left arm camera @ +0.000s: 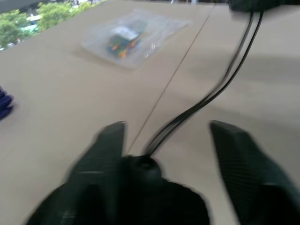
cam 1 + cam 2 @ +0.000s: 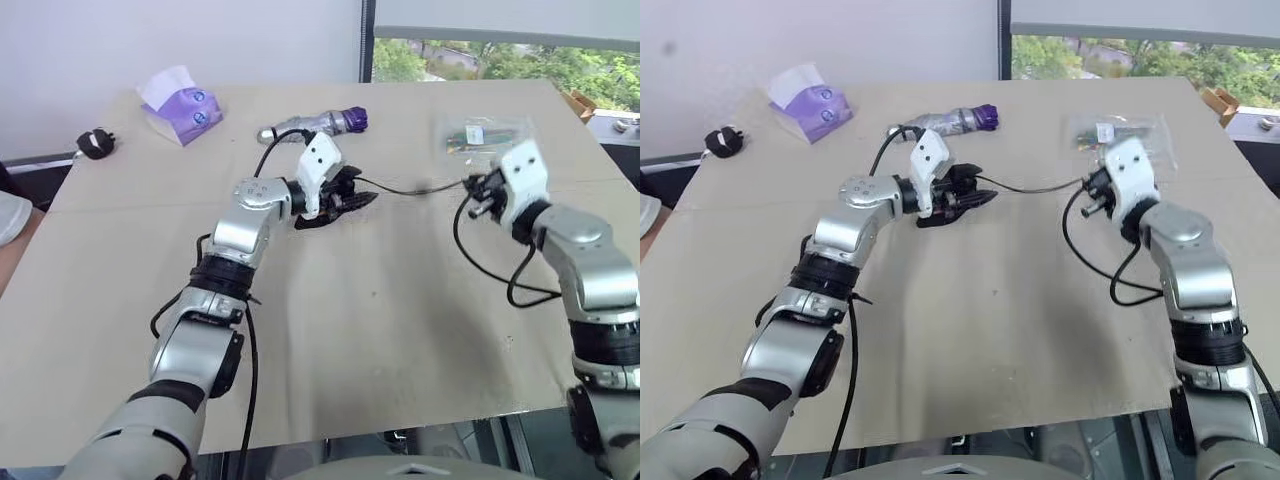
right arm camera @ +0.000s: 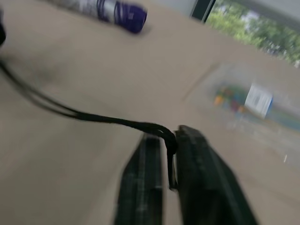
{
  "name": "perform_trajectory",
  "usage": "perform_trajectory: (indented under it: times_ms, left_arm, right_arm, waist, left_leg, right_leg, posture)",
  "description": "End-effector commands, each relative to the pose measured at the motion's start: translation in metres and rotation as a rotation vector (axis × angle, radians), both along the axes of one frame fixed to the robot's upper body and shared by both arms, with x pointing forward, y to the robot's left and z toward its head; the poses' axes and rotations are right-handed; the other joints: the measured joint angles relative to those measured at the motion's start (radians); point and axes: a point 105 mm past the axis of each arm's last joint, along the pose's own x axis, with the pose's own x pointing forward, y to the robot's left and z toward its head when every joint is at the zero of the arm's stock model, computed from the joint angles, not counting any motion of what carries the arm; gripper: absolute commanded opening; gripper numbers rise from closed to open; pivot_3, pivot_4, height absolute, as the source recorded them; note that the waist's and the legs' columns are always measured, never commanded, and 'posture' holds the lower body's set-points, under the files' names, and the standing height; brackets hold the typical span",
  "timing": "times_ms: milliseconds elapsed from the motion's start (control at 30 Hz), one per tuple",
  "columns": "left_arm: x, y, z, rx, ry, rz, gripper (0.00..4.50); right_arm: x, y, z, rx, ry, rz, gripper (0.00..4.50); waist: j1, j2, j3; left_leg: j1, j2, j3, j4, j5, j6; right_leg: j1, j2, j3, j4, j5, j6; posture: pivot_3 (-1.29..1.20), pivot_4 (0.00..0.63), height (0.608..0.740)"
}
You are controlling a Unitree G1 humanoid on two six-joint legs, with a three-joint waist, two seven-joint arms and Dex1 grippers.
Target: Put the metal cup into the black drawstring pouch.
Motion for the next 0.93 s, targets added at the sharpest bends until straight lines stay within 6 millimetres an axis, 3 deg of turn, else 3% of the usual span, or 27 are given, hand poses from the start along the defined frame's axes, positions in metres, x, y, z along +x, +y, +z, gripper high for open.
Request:
perform_trajectory:
  times_ms: [33, 200, 333, 433, 567, 800, 933]
  left_arm:
    - [-0.024, 0.027, 0.028, -0.141, -0.018, 0.074, 4.50]
    - [-0.057, 0.058, 0.015, -0.241, -0.020, 0.266, 4.50]
    - [-0.081, 0.085, -0.005, -0.258, 0.014, 0.427, 4.50]
    - [-0.103, 0.097, -0.010, -0.338, 0.065, 0.451, 4.50]
    - [-0.136, 0.123, -0.033, -0.273, 0.068, 0.614, 4.50]
    - [-0.176, 0.147, -0.059, -0.260, 0.110, 0.785, 4.50]
    - [-0.188, 0.153, -0.066, -0.253, 0.128, 0.819, 4.50]
  right_arm:
    - [-0.025, -0.014, 0.001, -0.010, -0.036, 0.029, 2.32]
    - [-0.056, -0.025, -0.026, 0.004, 0.024, 0.079, 4.42]
    - [-0.070, -0.018, -0.031, 0.071, 0.027, 0.151, 4.49]
    - [-0.071, -0.009, -0.028, 0.100, -0.003, 0.183, 4.49]
    - [-0.075, 0.010, -0.024, 0.133, -0.062, 0.255, 4.49]
    - [-0.091, -0.012, -0.040, 0.133, -0.009, 0.216, 4.49]
    - [-0.098, -0.019, -0.043, 0.119, -0.003, 0.211, 4.49]
  waist:
    - [-0.003, 0.000, 0.000]
    - [0.004, 0.000, 0.000]
    - [0.007, -0.001, 0.000]
    - [0.007, -0.001, 0.000]
    - [0.004, -0.002, -0.001]
    - [0.026, -0.003, -0.002]
    - [0.025, -0.003, -0.002]
  left_leg:
    - [0.000, 0.001, -0.001, -0.001, 0.000, 0.000]
    - [0.002, 0.002, -0.001, -0.001, 0.000, 0.000]
    - [0.012, 0.002, 0.001, -0.001, 0.000, 0.000]
    - [0.015, 0.002, 0.001, -0.001, 0.000, 0.000]
    - [0.023, 0.002, 0.002, -0.001, 0.000, 0.000]
    - [0.027, 0.002, 0.001, -0.003, 0.000, 0.000]
    - [0.027, 0.002, 0.004, -0.003, -0.001, 0.001]
  right_leg:
    - [0.000, 0.001, 0.001, 0.000, 0.000, 0.000]
    - [0.001, -0.001, 0.001, 0.000, 0.000, 0.000]
    - [0.011, -0.002, 0.003, -0.001, 0.000, 0.000]
    - [0.012, -0.002, 0.003, -0.001, 0.000, 0.000]
    - [0.019, -0.001, 0.004, -0.001, -0.003, -0.003]
    - [0.024, -0.003, 0.003, -0.003, -0.005, -0.002]
    - [0.024, -0.004, 0.005, -0.005, -0.006, -0.001]
  posture:
    - [0.00, 0.150, 0.740]
    - [0.00, 0.150, 0.740]
    - [0.00, 0.150, 0.740]
    - [0.00, 0.150, 0.740]
    - [0.00, 0.150, 0.740]
    - [0.00, 0.150, 0.740]
    - [0.00, 0.150, 0.740]
